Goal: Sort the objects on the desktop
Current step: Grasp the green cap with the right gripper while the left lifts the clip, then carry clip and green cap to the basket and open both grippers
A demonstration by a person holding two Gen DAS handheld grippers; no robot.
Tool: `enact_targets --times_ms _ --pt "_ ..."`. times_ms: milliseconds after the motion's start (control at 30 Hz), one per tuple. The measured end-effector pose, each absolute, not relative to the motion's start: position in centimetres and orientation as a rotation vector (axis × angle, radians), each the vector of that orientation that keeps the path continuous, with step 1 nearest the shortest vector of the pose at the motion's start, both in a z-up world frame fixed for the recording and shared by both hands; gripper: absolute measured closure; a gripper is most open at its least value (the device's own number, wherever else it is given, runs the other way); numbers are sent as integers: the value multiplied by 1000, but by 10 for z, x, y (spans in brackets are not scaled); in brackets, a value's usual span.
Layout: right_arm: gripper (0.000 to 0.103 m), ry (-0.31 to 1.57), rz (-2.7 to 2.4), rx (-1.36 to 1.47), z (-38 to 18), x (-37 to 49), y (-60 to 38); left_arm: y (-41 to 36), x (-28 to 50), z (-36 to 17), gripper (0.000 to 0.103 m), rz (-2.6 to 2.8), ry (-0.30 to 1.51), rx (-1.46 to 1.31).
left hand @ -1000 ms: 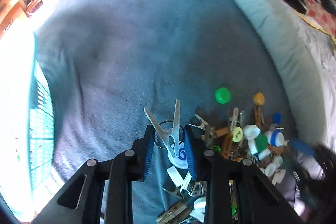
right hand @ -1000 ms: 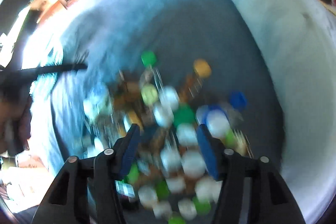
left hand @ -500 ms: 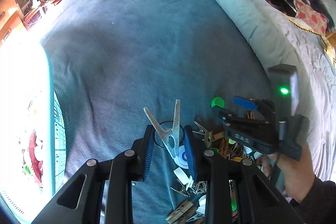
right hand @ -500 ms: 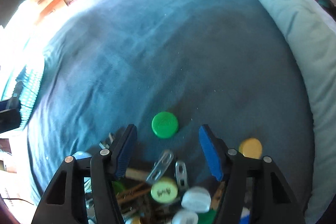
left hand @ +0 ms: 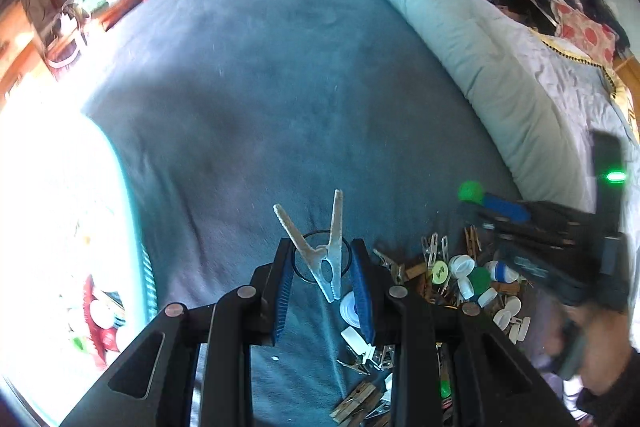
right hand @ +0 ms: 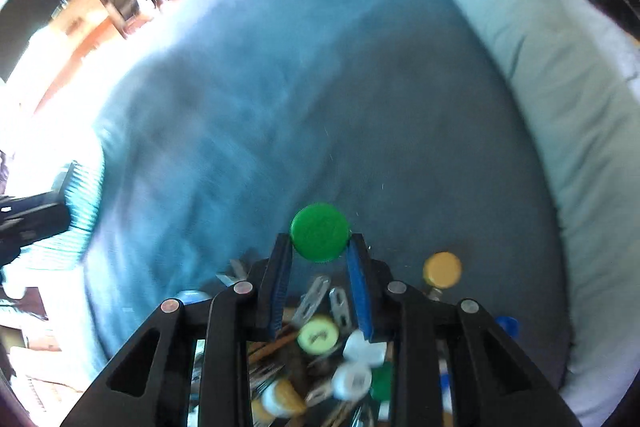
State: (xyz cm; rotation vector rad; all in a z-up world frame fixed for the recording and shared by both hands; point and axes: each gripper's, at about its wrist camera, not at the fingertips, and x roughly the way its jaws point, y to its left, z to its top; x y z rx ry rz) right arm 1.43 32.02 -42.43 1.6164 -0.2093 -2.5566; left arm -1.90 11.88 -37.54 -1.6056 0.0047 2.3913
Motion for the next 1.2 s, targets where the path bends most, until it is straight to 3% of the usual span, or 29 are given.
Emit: enact_targets --times_ms 333,567,833,1200 --pt "76 -87 -2615 1386 -269 38 264 89 -21 -291 74 2458 53 -1494" --pt "76 -7 -2595 1266 -211 33 204 45 -15 -248 74 2534 32 -1448" --pt "76 36 -2526 1200 -178 23 127 -20 -12 -227 74 2611 -2 -1467" --pt "76 86 -2405 1203 -184 6 31 -119 -2 -223 74 2695 -78 -1530"
